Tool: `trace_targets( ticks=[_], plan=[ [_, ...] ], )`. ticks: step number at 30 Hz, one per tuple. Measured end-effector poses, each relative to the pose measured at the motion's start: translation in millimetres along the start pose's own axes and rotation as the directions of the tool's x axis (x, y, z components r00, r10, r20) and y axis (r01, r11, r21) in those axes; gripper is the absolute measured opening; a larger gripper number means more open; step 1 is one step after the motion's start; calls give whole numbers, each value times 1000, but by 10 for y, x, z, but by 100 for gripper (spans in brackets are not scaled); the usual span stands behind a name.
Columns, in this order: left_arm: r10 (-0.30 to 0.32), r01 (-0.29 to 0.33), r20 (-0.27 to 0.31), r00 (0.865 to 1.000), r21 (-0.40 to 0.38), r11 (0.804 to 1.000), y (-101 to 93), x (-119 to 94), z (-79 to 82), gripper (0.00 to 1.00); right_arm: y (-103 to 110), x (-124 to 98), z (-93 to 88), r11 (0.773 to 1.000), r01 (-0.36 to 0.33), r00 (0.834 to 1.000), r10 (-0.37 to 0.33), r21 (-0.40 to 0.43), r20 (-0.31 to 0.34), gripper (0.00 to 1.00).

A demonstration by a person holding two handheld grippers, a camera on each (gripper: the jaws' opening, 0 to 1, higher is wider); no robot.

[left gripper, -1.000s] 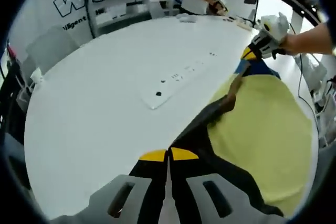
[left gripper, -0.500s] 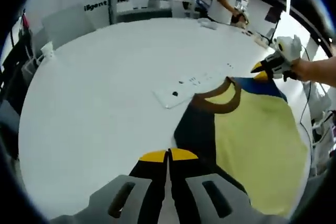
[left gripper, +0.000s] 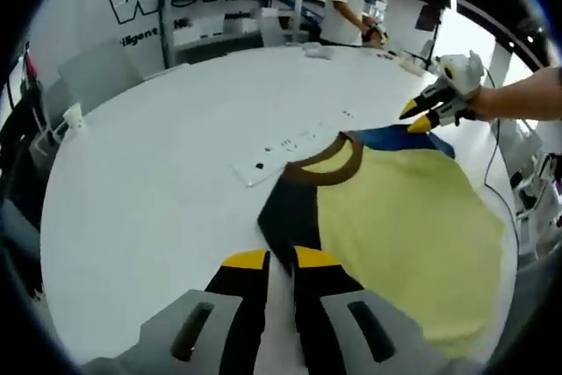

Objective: Fold the garment on the visible template until the final outline fits inside the template.

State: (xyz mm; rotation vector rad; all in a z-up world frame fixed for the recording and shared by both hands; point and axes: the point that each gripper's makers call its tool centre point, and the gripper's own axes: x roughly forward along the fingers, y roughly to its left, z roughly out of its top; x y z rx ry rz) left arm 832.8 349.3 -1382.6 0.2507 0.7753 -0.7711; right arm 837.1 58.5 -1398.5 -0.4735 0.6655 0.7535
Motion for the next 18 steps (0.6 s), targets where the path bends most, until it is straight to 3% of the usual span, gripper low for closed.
trace_targets(
  ticks=[6, 8, 12, 18],
  plan=[
    [-38, 37, 2, 999, 75, 996, -314, -219, -267, 10, 367, -230, -87, 997, -51, 998, 54, -57, 39, 14],
    [-48, 46, 14, 999, 89, 995, -398, -299, -346, 11, 507, -301, -161, 992, -68, 997, 72, -104, 29, 14],
    [-83, 77, 51, 995, 124, 989, -594, -443, -458, 15, 746, -441, -240, 989, -88, 994, 95, -117, 57, 15],
    [-134, 119, 73, 988, 178, 977, -919, -625, -669, 21, 1245, -675, -303, 973, -135, 982, 157, -188, 106, 19]
  ],
)
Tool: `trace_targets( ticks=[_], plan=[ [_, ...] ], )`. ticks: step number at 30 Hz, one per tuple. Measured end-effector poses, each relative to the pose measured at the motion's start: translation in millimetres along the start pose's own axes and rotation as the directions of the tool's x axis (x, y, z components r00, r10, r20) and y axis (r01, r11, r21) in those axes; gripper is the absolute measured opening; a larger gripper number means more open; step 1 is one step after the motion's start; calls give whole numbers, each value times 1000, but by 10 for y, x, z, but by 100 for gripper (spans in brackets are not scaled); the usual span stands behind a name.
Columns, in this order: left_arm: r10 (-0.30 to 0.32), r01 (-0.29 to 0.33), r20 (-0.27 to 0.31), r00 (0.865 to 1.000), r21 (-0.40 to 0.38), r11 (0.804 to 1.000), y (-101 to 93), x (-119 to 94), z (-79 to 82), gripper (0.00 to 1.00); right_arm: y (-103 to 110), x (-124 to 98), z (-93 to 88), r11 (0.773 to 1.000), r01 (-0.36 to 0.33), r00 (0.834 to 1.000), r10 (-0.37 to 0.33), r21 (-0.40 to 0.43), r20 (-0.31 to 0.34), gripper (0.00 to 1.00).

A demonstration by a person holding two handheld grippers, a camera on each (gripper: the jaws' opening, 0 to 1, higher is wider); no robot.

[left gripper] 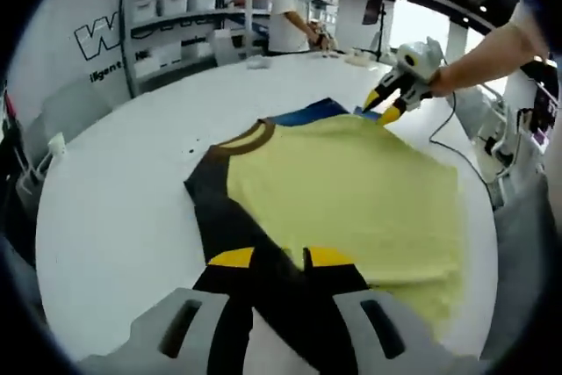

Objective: Fold the garment on the visible template until the final outline fits inside the template.

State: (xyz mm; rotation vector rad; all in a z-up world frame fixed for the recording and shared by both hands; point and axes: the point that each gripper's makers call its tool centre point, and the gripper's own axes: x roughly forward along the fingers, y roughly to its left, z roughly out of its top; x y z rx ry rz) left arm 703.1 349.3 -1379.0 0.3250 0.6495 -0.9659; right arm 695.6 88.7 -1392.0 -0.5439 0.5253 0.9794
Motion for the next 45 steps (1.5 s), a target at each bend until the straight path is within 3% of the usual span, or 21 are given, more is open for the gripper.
trace_targets(
  ticks=[9, 12, 22, 27, 33, 37, 45],
  plan=[
    [-69, 68, 18, 997, 45, 997, -498, -201, -274, 22, 634, -196, -148, 999, -48, 999, 48, -10, -2, 24],
    [-91, 92, -12, 996, 99, 991, -676, -271, -437, 22, 836, -265, -211, 997, -69, 998, 69, -15, -10, 24],
    [-158, 169, -82, 984, 150, 974, -1153, -489, -896, 17, 1409, -432, -421, 990, -137, 989, 135, -37, -53, 24],
    [-163, 185, -128, 978, 184, 965, -1260, -536, -1071, 14, 1606, -496, -507, 986, -162, 985, 158, -46, -74, 22],
    [-143, 188, -191, 971, 241, 952, -1284, -545, -1273, 9, 1669, -555, -591, 985, -165, 982, 159, -54, -102, 19],
    [-124, 167, -185, 975, 237, 957, -1229, -545, -1267, 7, 1680, -580, -630, 985, -163, 982, 157, -51, -109, 18],
    [-112, 163, -194, 975, 271, 949, -1231, -523, -1254, 7, 1735, -591, -728, 981, -181, 975, 170, -71, -146, 16]
  ],
)
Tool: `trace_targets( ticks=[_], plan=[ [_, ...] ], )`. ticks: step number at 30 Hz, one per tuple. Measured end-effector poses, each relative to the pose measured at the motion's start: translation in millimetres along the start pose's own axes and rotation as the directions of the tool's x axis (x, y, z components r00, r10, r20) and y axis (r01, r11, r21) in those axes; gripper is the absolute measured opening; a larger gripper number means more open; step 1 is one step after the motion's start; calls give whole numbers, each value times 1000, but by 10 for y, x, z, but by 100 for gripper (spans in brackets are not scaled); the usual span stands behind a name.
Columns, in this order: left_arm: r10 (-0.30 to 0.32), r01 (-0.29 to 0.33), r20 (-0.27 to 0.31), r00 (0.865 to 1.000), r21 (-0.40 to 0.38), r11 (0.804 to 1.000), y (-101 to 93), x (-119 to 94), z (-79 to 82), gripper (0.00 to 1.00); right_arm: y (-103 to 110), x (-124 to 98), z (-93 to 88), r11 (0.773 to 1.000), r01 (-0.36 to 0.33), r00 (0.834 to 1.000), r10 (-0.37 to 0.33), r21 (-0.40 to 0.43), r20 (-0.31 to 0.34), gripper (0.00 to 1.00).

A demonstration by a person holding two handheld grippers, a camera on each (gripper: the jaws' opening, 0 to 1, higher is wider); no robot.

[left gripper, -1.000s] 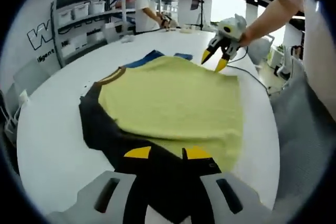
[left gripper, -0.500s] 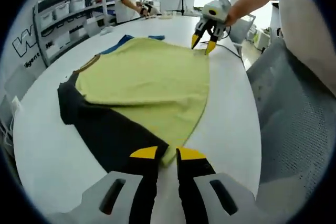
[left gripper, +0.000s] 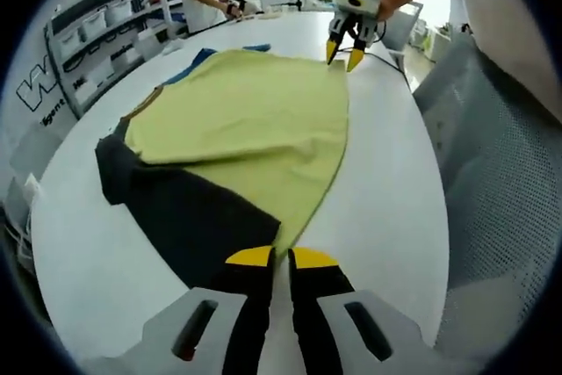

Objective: Fold the garment on the visible template until the final outline fits inside the template.

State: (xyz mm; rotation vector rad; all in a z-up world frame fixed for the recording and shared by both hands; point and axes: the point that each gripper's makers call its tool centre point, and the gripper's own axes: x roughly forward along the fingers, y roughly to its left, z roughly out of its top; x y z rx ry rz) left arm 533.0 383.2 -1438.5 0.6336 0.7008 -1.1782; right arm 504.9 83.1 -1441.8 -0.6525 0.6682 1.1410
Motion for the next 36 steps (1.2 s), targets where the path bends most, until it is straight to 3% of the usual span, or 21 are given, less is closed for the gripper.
trace_targets(
  ticks=[9, 14, 19, 24, 30, 36],
  plan=[
    [21, -20, -33, 999, 21, 1000, 38, 25, -41, 1, 6, -9, -84, 1000, -9, 1000, 8, -13, -17, 13],
    [7, -7, -44, 999, -5, 1000, 1, 24, -28, 0, -10, -21, -120, 1000, -2, 1000, 2, -1, -25, 8],
    [2, -8, -58, 998, -108, 994, -122, -43, -42, 0, -8, -39, -134, 1000, 9, 999, -9, 13, -31, 1],
    [-5, -8, -76, 997, -170, 985, -319, -56, -67, 0, 25, -54, -143, 1000, 10, 999, -9, 13, -42, 0],
    [32, -62, -110, 993, -281, 958, -347, -88, -129, 0, 135, -90, -156, 1000, 1, 999, 0, 22, -46, 0],
    [31, -68, -131, 991, -287, 955, -411, -134, -169, 0, 257, -124, -154, 1000, -3, 999, 4, 24, -46, 0]
  ],
)
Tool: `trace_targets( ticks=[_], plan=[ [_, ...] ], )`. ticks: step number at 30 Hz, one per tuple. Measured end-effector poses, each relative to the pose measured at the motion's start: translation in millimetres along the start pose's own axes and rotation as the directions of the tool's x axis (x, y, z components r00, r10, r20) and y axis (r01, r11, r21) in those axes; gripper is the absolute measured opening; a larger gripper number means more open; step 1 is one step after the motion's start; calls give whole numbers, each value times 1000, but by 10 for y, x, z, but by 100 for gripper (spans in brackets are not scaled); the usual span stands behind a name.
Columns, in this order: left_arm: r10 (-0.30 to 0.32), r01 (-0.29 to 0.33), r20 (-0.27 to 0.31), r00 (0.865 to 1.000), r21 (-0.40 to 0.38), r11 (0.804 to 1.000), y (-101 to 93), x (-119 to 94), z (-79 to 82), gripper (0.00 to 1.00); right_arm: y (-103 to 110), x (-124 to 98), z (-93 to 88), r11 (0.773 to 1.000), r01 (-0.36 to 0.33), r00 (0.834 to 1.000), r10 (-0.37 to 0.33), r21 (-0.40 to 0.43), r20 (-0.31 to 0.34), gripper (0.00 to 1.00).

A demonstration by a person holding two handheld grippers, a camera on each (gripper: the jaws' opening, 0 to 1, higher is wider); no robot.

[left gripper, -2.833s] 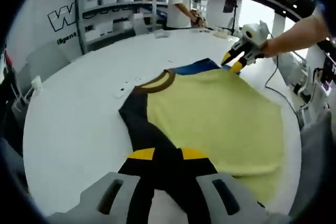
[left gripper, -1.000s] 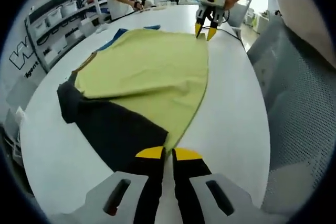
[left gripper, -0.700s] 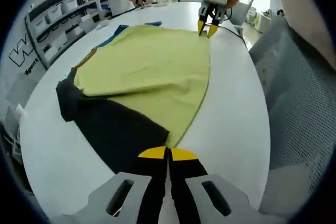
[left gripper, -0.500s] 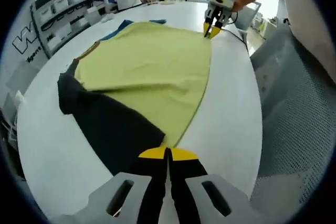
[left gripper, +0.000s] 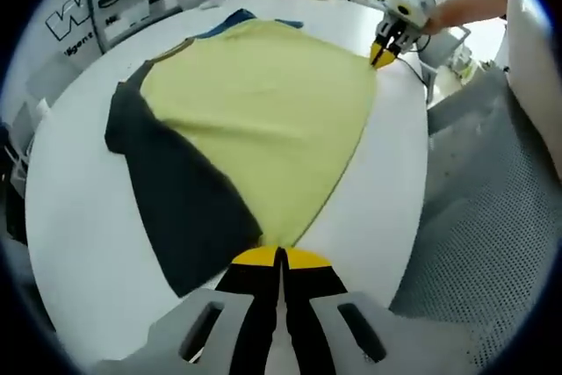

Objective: Fold the garment on the visible template until the final outline fits inside the template.

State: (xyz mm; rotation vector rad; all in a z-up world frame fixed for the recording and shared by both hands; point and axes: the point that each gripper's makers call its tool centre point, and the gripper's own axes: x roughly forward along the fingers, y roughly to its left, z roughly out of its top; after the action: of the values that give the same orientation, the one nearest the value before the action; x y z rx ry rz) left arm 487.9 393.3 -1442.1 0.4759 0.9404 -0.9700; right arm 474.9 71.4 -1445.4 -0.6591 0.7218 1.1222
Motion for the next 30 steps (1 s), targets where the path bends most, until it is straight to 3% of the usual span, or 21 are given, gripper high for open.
trace_targets(
  ticks=[5, 15, 17, 21, 30],
  plan=[
    [-28, 27, -12, 1000, -70, 997, -127, -12, -57, 0, 89, -16, -11, 1000, 2, 1000, -2, 2, -4, 0],
    [-29, 29, 0, 1000, -69, 997, -191, -36, -73, 1, 136, -42, -46, 1000, 3, 1000, -3, 7, -10, 0],
    [-29, 31, 30, 999, -53, 998, -202, -85, -36, 1, 137, -45, -50, 1000, 0, 1000, 0, 11, -12, 0],
    [-6, 13, 86, 996, -85, 996, -145, -197, 11, 2, 167, -52, -50, 1000, -18, 1000, 18, 24, -13, 0],
    [60, -44, 126, 990, -122, 992, 54, -346, -51, 8, 195, -68, 82, 998, -34, 999, 33, 49, 26, 7]
  ],
)
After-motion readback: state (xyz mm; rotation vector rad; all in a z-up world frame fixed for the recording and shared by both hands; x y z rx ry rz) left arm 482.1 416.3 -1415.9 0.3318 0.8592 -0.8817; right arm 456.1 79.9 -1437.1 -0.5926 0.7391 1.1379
